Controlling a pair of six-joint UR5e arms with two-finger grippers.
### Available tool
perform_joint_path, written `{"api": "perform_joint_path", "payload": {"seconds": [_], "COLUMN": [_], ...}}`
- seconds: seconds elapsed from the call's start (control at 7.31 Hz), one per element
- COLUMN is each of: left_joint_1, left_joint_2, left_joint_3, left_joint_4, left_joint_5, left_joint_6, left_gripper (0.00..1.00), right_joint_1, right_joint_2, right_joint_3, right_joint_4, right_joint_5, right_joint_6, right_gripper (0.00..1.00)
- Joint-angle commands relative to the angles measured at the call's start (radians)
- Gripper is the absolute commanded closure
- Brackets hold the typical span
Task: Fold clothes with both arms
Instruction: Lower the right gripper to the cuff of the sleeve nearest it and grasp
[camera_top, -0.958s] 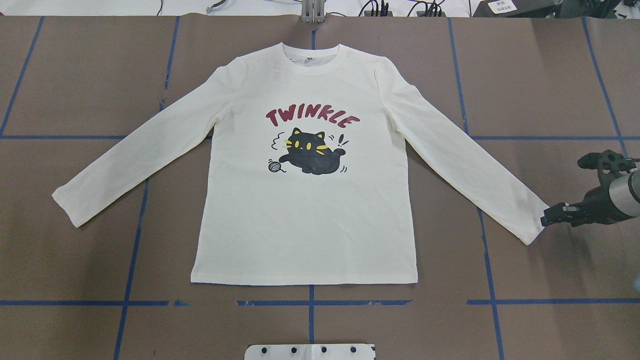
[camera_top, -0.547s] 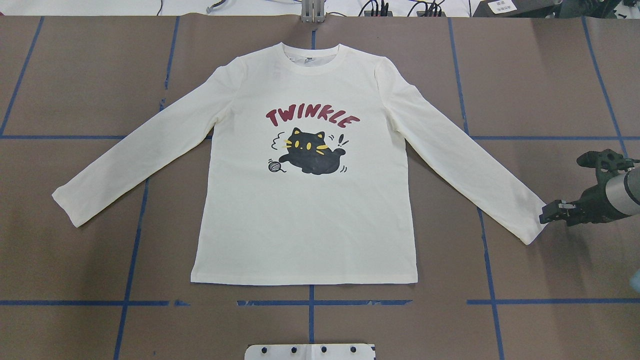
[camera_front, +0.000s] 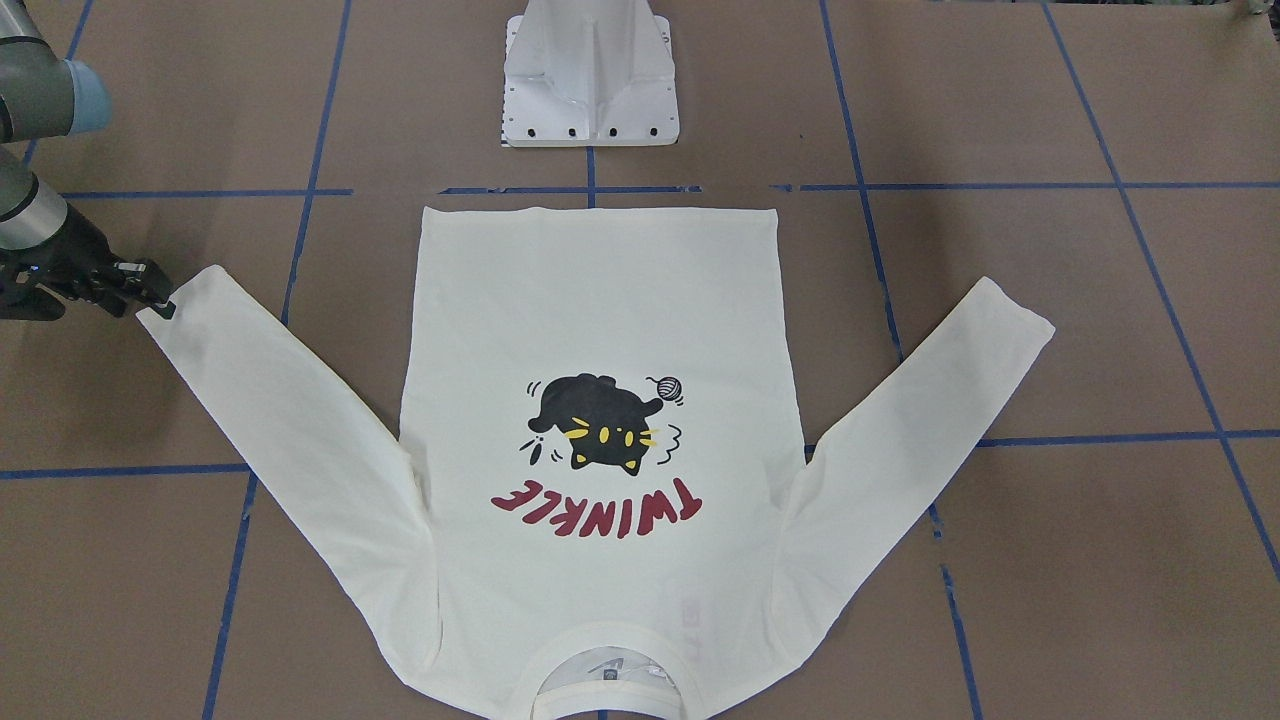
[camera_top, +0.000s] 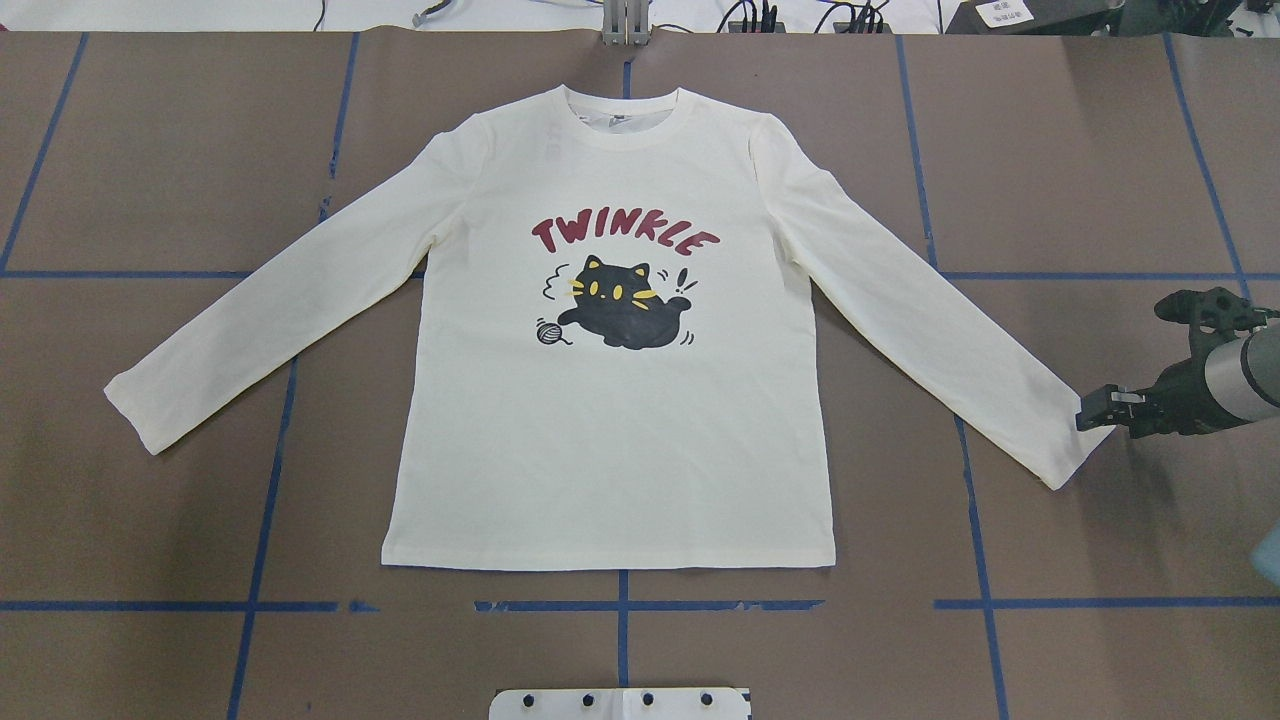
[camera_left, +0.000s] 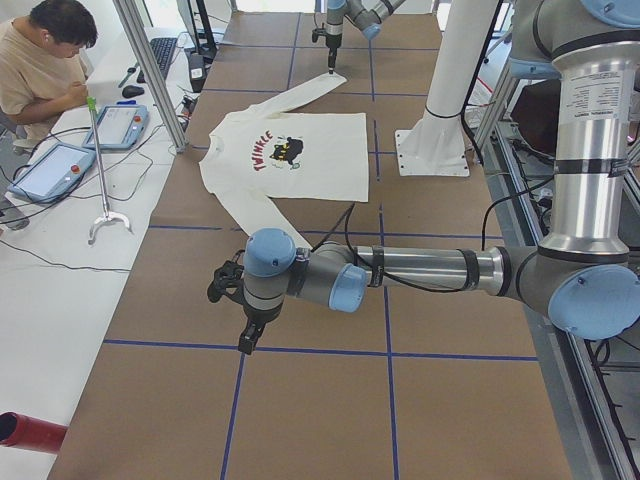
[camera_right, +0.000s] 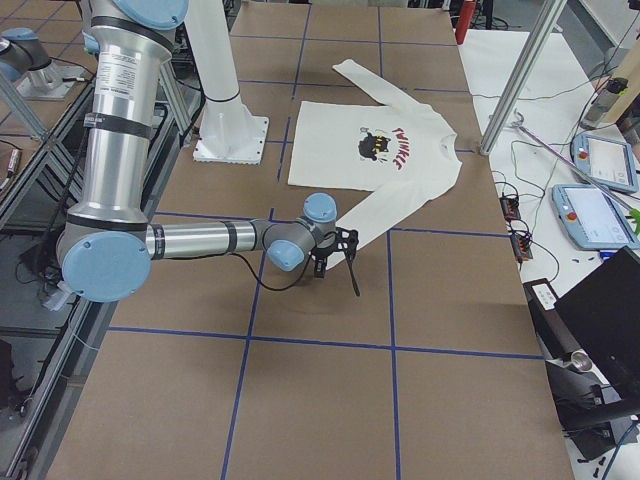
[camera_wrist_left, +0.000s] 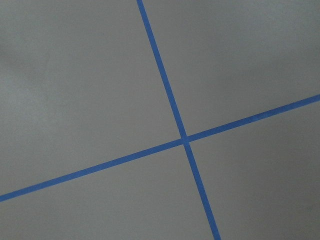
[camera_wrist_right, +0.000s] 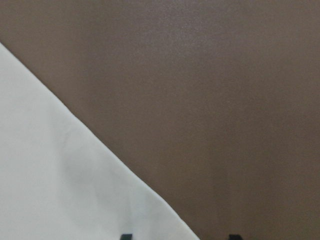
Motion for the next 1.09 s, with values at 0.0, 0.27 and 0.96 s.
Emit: {"api": "perform_joint_path", "payload": {"seconds": [0.0, 0.27, 0.96], "left_joint_1": [-0.001, -0.001, -0.001], "left_joint_2": [0.0, 0.0, 0.0], "left_joint_3": [0.0, -0.003, -0.012], "left_joint_4": [-0.001, -0.001, -0.001], "left_joint_5": [0.0, 0.0, -0.002], "left_joint_6": [0.001, 0.003, 0.001], "left_gripper": [0.0, 0.0, 0.0], "right_joint_1": [0.0, 0.0, 0.0], "right_joint_2": [-0.001, -0.001, 0.12], "right_joint_3": [0.001, 0.004, 0.135], "right_joint_4": [0.0, 0.001, -0.029], "right_joint_5": [-0.003, -0.003, 0.014], "right_joint_6": [0.03, 0.044, 0.224], "right_gripper": [0.7, 1.0, 1.0]}}
